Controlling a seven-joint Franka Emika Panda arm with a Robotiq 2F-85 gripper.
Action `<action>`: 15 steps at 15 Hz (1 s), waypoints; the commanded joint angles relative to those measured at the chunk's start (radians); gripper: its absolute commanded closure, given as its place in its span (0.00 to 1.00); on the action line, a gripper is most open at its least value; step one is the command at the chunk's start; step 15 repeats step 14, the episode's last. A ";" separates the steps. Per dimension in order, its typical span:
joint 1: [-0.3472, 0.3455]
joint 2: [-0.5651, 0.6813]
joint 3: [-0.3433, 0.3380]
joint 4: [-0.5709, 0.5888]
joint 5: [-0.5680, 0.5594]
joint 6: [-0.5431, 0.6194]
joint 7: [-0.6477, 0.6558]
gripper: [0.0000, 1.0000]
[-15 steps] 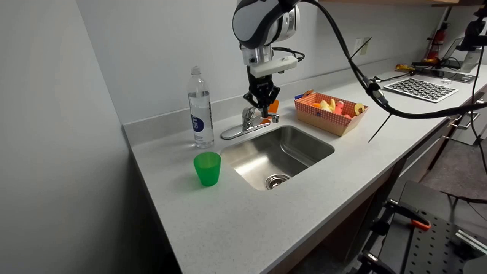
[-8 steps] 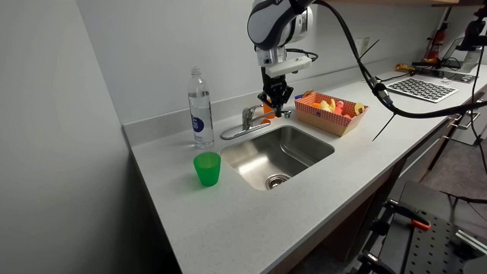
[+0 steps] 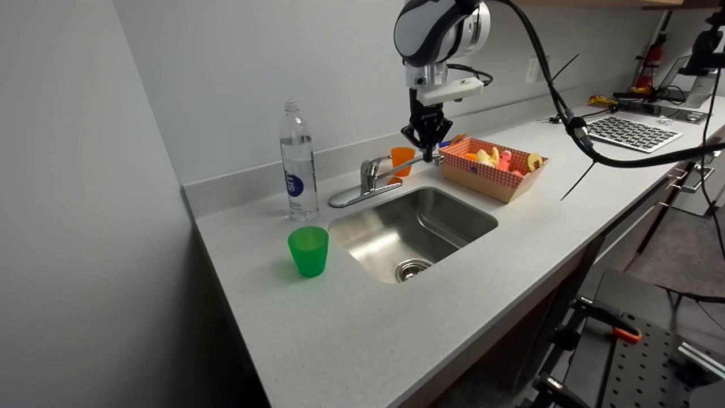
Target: Move the faucet spout to the right
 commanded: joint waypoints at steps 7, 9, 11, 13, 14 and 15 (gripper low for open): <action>-0.059 -0.065 -0.004 0.008 0.027 0.061 -0.072 1.00; -0.058 -0.074 0.003 0.029 0.036 0.053 -0.088 1.00; -0.049 -0.058 -0.007 0.028 0.013 0.053 -0.063 0.99; -0.049 -0.067 -0.002 0.037 0.021 0.052 -0.073 0.99; -0.049 -0.069 -0.001 0.039 0.021 0.051 -0.073 0.99; -0.049 -0.069 -0.001 0.039 0.021 0.051 -0.073 0.99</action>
